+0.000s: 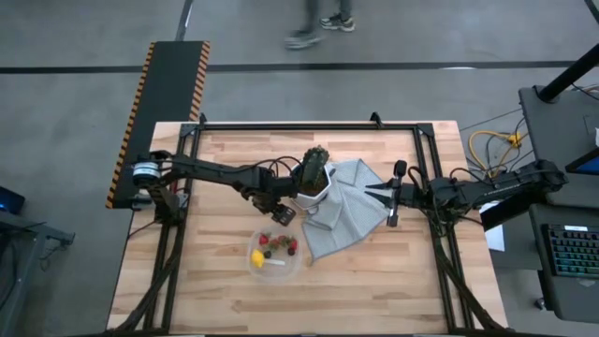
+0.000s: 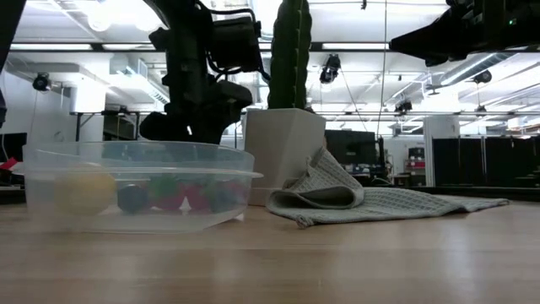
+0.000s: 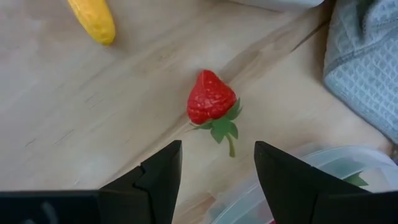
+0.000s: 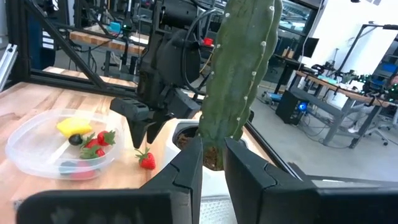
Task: Pick and placing Produce into tupperware
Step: Put the strawberry into the transparent plastic container
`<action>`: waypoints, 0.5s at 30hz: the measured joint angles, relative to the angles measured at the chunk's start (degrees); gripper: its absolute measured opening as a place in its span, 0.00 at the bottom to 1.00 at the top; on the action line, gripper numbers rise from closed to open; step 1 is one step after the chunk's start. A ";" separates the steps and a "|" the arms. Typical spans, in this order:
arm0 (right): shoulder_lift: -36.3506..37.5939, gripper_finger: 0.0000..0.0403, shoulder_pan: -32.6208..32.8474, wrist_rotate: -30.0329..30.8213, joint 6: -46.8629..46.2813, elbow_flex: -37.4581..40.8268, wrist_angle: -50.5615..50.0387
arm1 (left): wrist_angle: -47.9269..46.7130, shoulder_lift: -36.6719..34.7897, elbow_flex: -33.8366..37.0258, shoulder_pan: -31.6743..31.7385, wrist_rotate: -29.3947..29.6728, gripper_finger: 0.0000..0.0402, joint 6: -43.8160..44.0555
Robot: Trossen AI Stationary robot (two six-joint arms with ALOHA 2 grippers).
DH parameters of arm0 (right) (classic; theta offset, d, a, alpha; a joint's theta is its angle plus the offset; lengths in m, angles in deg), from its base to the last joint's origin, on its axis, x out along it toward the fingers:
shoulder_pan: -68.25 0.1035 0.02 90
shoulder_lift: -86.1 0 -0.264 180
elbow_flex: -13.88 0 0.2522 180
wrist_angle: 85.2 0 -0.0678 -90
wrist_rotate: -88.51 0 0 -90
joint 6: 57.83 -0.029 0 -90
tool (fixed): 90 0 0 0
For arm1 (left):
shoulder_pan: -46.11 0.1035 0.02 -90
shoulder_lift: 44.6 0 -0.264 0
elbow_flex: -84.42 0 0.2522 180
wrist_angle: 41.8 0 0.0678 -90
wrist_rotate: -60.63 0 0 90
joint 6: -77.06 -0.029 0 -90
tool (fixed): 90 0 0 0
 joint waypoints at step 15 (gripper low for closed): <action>0.00 0.14 0.00 0.00 0.16 0.00 -0.37 | 1.24 1.74 0.07 -0.39 -1.11 0.46 -0.02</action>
